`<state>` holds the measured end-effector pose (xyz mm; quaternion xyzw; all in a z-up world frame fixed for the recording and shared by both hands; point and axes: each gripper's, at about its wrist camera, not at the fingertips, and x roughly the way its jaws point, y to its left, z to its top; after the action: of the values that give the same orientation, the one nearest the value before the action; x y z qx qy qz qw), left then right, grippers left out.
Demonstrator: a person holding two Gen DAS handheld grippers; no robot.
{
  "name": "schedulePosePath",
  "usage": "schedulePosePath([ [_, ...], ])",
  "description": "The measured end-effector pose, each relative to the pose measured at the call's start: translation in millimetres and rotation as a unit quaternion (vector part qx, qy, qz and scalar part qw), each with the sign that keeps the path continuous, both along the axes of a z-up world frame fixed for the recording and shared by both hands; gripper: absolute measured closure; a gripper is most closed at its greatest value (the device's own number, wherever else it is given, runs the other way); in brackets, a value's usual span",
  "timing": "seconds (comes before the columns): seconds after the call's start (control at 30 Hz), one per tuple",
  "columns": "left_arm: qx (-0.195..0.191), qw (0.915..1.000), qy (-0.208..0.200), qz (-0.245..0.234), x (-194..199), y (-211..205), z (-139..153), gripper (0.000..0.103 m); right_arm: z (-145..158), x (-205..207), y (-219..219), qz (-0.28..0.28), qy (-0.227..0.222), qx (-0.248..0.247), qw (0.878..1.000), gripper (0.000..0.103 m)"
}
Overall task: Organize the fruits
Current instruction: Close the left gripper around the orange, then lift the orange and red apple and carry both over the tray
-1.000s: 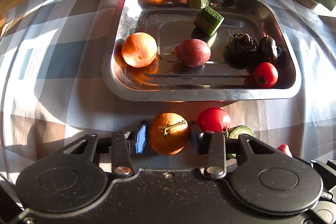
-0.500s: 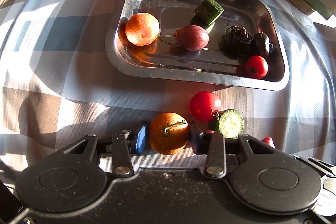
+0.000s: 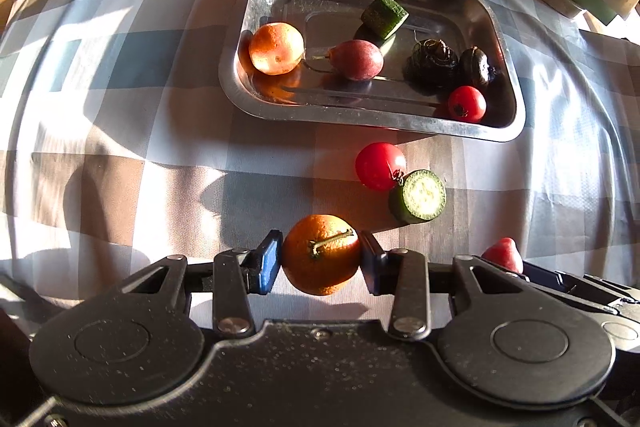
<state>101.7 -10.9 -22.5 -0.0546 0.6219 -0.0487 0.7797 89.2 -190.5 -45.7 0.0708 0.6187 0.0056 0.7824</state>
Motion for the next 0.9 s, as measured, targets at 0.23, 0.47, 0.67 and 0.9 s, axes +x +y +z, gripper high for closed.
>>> schedulePosePath([
  [0.23, -0.001, 0.9997, -0.011, -0.022, -7.7, 1.6, 30.7, 0.054, 25.5, -8.9, -6.0, 0.009, 0.002, 0.006, 1.000, 0.067],
  [0.47, 0.002, 0.9978, -0.052, -0.041, -6.7, 3.2, 71.9, 0.054, 69.0, -17.0, -7.3, 0.037, -0.035, -0.009, 0.999, 0.067],
  [0.67, 0.006, 0.9942, -0.103, -0.031, 9.7, 6.9, 114.1, 0.054, 112.1, -11.6, -8.9, 0.048, -0.080, -0.017, 0.995, 0.067],
  [0.9, 0.005, 0.9874, -0.157, -0.020, 36.0, 2.4, 145.3, 0.054, 146.2, 14.3, -5.4, 0.035, -0.133, -0.018, 0.990, 0.067],
])
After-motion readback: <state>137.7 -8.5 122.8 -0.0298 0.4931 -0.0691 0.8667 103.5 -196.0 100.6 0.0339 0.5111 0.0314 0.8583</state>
